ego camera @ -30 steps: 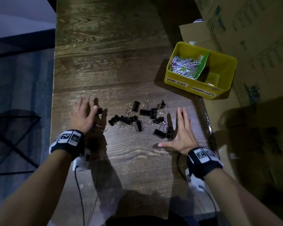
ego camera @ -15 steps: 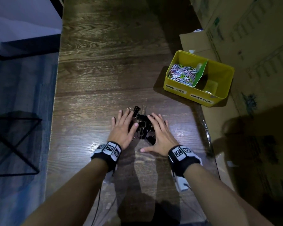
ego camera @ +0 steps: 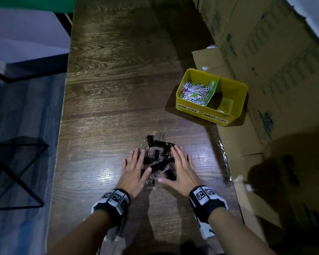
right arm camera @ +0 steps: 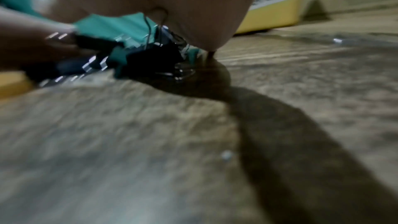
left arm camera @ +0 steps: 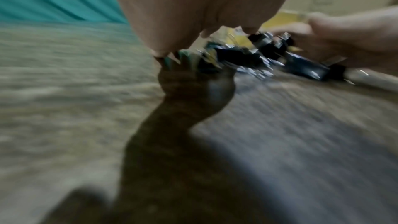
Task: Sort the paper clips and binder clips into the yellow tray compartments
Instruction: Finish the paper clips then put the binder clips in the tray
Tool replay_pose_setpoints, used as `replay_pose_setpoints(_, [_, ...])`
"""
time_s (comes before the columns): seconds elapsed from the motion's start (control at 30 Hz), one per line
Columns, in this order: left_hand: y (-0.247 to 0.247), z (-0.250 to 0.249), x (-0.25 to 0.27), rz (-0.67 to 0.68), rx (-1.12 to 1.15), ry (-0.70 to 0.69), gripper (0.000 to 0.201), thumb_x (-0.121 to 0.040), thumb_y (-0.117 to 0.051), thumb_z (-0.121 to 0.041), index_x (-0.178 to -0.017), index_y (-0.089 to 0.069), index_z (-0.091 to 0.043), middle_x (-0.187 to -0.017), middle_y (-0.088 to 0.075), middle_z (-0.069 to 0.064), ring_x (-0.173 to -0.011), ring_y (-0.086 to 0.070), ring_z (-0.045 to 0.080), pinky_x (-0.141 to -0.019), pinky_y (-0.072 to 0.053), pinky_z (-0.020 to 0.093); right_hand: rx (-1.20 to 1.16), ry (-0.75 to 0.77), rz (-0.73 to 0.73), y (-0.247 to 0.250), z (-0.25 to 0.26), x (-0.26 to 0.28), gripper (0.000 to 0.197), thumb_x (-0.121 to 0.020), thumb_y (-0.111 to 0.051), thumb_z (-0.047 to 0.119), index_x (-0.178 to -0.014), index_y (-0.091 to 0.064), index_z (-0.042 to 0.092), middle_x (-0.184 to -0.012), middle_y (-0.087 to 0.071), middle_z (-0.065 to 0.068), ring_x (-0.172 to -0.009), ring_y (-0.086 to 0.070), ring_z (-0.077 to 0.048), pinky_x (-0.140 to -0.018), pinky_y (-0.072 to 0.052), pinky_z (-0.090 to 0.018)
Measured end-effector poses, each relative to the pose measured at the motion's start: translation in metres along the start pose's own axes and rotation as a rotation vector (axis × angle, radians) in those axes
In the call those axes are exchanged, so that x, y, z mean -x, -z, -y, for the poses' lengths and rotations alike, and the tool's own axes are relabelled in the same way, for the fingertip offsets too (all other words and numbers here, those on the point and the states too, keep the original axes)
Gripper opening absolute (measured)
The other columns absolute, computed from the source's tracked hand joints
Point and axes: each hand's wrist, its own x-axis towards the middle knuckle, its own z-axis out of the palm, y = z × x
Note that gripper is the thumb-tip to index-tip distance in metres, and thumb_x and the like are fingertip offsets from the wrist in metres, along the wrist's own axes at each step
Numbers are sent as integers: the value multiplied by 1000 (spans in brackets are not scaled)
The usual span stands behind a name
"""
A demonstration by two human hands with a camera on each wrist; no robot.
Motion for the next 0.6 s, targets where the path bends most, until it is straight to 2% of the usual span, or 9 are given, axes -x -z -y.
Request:
replay_pose_setpoints(0.07, [-12, -13, 2, 40, -22, 3, 77, -79, 5, -72, -144, 16, -31, -151, 27, 0, -136, 32, 14, -112, 18, 37, -4, 7, -7, -6, 4, 1, 110, -70, -38, 81, -144, 20, 24, -155, 22, 3, -142, 23, -15, -117, 8, -49])
replay_pose_setpoints(0.17, [-14, -24, 3, 28, 78, 42, 69, -88, -7, -62, -145, 15, -29, -154, 21, 0, -139, 25, 13, -114, 13, 35, -125, -19, -36, -4, 6, 8, 109, -74, -56, 70, -146, 16, 30, -156, 23, 4, -142, 19, -16, -118, -3, -49])
replay_pose_setpoints(0.2, [-9, -24, 4, -7, 118, 52, 67, -91, -13, -59, -147, 9, -29, -157, 13, 0, -143, 15, 14, -116, 5, 35, -176, -39, -43, 0, 4, 11, 110, -74, -62, 65, -147, 12, 32, -156, 20, 6, -144, 9, -16, -117, -11, -46])
replay_pose_setpoints(0.27, [2, -21, 7, -120, 128, 41, 65, -92, -23, -59, -148, -10, -30, -155, -13, 3, -141, -18, 20, -114, -23, 41, -186, -72, -92, 7, 0, 17, 110, -67, -69, 65, -148, -1, 33, -156, 3, 4, -139, -20, -18, -112, -30, -43])
replay_pose_setpoints(0.3, [8, -19, 9, -164, 88, 35, 65, -89, -26, -63, -145, -19, -30, -147, -26, 4, -133, -32, 21, -106, -36, 42, -138, -84, -121, 8, -2, 20, 109, -63, -69, 69, -146, -9, 31, -152, -11, -1, -132, -30, -19, -108, -36, -42])
replay_pose_setpoints(0.37, [18, -18, 14, -150, 17, 57, 73, -79, -35, -73, -138, -29, -29, -132, -37, 5, -116, -47, 20, -90, -50, 37, -42, -113, -136, 9, -6, 25, 104, -58, -68, 74, -139, -24, 24, -137, -33, -4, -119, -42, -16, -101, -44, -37])
replay_pose_setpoints(0.43, [23, -21, 16, -63, 13, 116, 81, -72, -51, -73, -132, -30, -24, -129, -37, 6, -109, -53, 20, -84, -52, 33, -13, -141, -89, 3, -6, 29, 95, -61, -72, 66, -132, -28, 19, -132, -42, -3, -116, -46, -16, -99, -44, -33])
replay_pose_setpoints(0.5, [22, -25, 16, -28, 49, 140, 83, -67, -62, -68, -128, -31, -21, -132, -39, 6, -111, -53, 20, -87, -50, 32, -12, -154, -77, -5, -5, 32, 85, -68, -73, 56, -130, -29, 18, -132, -45, -6, -119, -47, -18, -102, -42, -30])
replay_pose_setpoints(0.6, [20, -28, 18, -62, 74, 120, 85, -61, -63, -71, -123, -34, -20, -132, -45, 6, -112, -52, 19, -90, -50, 33, -95, -187, -92, -6, 1, 33, 75, -75, -73, 44, -130, -30, 18, -132, -48, -7, -120, -49, -18, -101, -42, -28])
